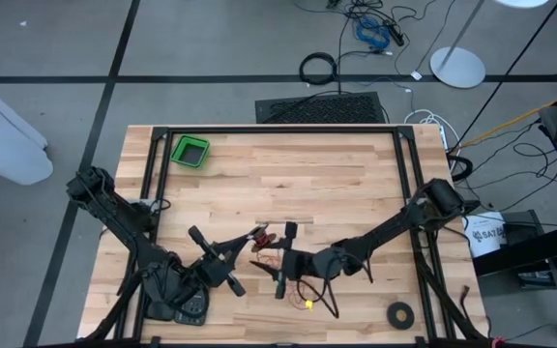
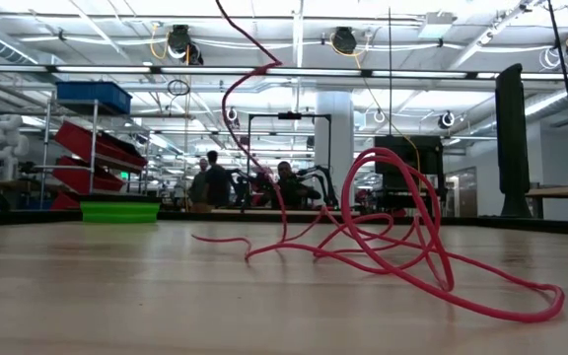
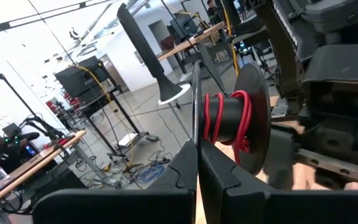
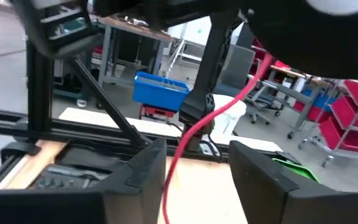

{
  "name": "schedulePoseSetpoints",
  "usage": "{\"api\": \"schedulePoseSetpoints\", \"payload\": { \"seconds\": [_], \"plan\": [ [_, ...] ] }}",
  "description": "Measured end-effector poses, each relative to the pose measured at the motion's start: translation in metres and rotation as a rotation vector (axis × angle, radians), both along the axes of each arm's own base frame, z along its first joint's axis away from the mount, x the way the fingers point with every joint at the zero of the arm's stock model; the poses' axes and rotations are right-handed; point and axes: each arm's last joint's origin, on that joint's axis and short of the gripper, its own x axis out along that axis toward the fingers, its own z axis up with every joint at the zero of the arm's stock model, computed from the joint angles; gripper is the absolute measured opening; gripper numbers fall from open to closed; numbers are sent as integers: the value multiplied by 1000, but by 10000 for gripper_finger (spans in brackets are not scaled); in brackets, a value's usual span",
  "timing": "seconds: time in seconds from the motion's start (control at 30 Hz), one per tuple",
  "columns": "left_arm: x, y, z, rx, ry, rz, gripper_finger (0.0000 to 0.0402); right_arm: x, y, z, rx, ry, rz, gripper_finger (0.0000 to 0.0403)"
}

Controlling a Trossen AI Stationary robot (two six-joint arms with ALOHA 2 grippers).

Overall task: Coil cords
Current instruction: Uncoil the red wire from the spool

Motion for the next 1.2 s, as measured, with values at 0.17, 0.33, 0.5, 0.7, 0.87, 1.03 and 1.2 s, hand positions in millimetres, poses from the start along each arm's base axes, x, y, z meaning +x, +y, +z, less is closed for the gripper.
{"api": "schedulePoseSetpoints", "payload": {
  "seconds": [0.17,0.33,0.5,0.7,0.87,1.03,1.2],
  "plan": [
    [0,0,0,0,0,2,4,-3,6,0,-20,7,13,117],
    [0,0,0,-1,1,6,4,-3,6,0,-20,8,11,54],
    [0,0,0,0,1,6,4,-3,6,0,-16,8,11,6],
    [0,0,0,-1,0,5,4,-4,8,0,9,5,18,1],
    [0,0,0,0,1,5,4,-3,21,13,0,9,41,1],
    [0,0,0,3,4,5,4,-2,40,36,-63,68,35,1],
    [0,-1,-4,34,36,2,4,-9,61,58,-138,122,-16,0]
  ]
}}
